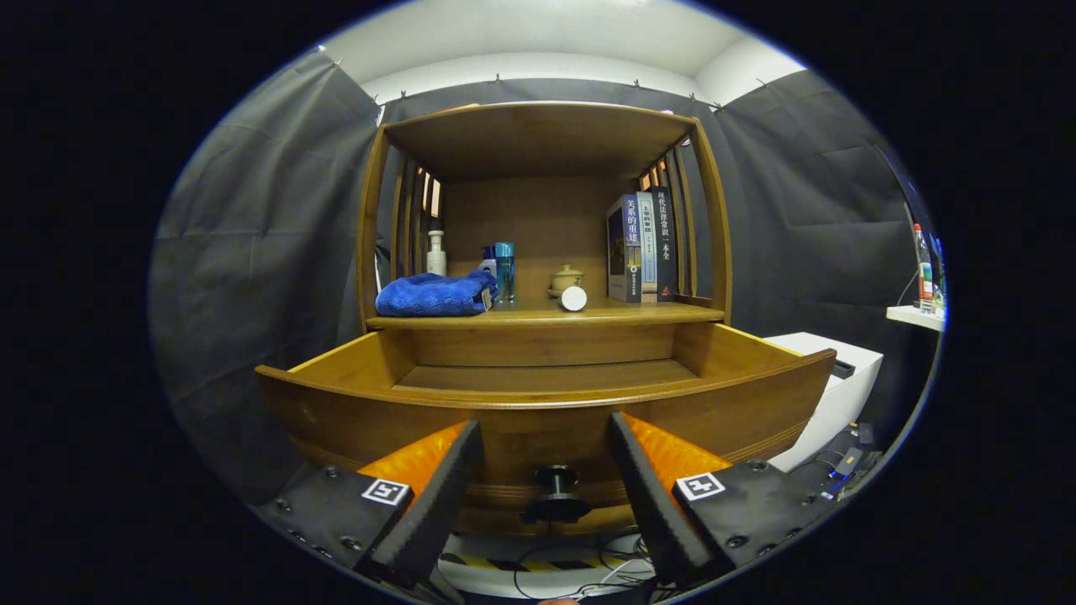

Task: Pull open the drawer, take out the items inside it, and place them on the countertop above the cabinet.

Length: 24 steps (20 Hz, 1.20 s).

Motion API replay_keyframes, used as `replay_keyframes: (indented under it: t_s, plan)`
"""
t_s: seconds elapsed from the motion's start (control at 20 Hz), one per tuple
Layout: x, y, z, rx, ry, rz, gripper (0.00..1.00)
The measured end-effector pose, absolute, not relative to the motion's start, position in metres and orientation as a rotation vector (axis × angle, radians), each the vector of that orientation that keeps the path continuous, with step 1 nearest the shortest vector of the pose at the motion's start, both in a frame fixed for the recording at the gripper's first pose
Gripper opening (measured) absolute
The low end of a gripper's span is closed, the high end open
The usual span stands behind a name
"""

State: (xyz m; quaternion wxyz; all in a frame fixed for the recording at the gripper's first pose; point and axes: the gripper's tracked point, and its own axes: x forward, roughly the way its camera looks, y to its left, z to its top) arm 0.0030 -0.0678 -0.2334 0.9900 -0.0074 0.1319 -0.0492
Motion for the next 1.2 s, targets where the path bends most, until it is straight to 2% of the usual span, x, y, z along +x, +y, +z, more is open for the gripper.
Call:
replay_keyframes:
  t_s: [0.35, 1.2]
  plan:
    - [0.044, -0.071, -0.237, -0.024, 0.282, -0.103, 0.98]
    - [0.195, -0.081, -0.257, -0.02, 0.269, -0.111, 0.99]
